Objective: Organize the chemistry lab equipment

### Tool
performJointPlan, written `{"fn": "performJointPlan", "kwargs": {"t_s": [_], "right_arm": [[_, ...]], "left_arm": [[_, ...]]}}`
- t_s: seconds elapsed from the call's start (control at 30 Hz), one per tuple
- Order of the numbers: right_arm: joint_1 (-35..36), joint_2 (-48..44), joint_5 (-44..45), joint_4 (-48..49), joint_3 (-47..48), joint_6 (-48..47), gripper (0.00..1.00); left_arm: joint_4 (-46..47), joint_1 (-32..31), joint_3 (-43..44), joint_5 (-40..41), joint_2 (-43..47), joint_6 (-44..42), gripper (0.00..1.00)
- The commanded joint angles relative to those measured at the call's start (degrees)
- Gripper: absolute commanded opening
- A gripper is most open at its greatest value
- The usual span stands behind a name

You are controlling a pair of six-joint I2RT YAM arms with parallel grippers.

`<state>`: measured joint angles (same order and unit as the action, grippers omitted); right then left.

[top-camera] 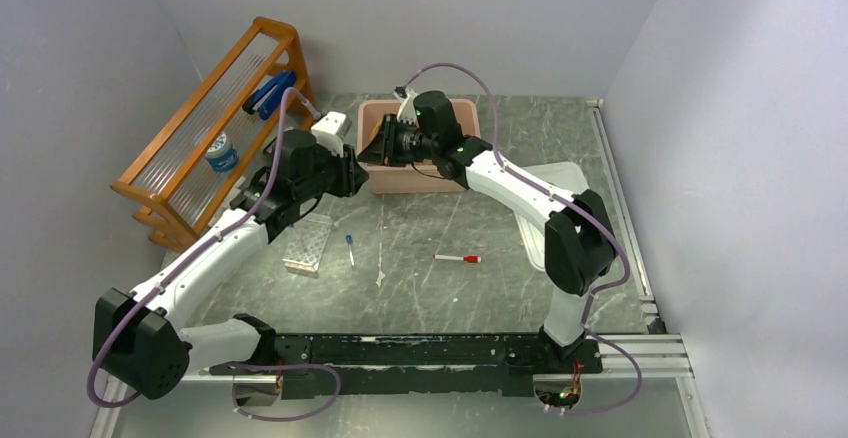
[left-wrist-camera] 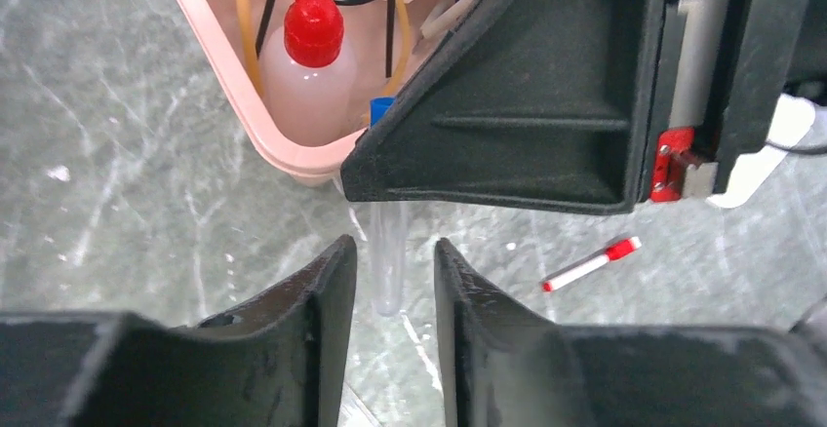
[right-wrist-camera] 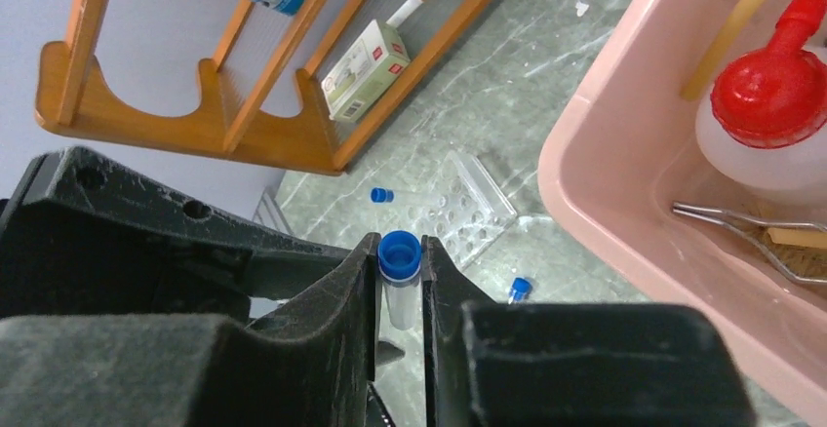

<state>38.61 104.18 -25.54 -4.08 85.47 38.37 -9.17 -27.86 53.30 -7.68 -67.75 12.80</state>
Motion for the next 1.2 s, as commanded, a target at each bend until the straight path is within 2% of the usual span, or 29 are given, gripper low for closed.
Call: {"fn": "performJointPlan", "kwargs": {"t_s": [0.0,0.07,0.1,0.27,0.43,0.57,0.7,0.8,1.0,1.17], "right_arm": [[0.2,-2.8,4.8,3.8,-1.4,-5.6,0.15],[0.1,-3.3,6.8,3.9,-1.4,-9.5,0.15],[0.3,-3.6,7.6,3.9,-1.7,-11.3,0.15],[2.8,-5.0,9.6,12.2,-5.6,-18.3,0.15],[10.4,-5.1,15.9,21.2,-10.3,-27.2,0.14],[17.1,-2.7,19.3,30.9,-14.7,-33.6,0.12],[21.6,1.3,21.4,38.0,-15.8,-39.8,0.11],[22.8,3.8,18.6,45.9,-17.4,-42.1,0.12],[23.4,10.2,14.9,49.9,-16.6,-47.2,0.12],[23.9,14.9,13.4,50.7,-13.3,-51.2,0.12]], "left_arm": [[-2.1,-0.3,4.1,4.0,1.0,2.3,0.47],[-4.1,-0.2,6.2,7.2,2.4,2.8,0.60],[-5.3,-0.2,7.4,9.5,3.3,3.2,0.63],[-10.8,-0.2,14.1,24.6,9.6,4.8,0.66],[-17.3,-0.2,23.8,32.9,11.6,5.8,0.68],[-21.7,-0.2,30.1,32.2,10.4,6.4,0.69],[-24.7,-0.2,32.6,28.9,9.2,6.9,0.70],[-25.5,-0.2,33.6,28.2,8.3,7.9,0.71],[-19.6,-0.2,32.4,26.4,7.0,8.6,0.71],[-20.7,-0.2,35.3,26.4,3.2,8.8,0.69]]}}
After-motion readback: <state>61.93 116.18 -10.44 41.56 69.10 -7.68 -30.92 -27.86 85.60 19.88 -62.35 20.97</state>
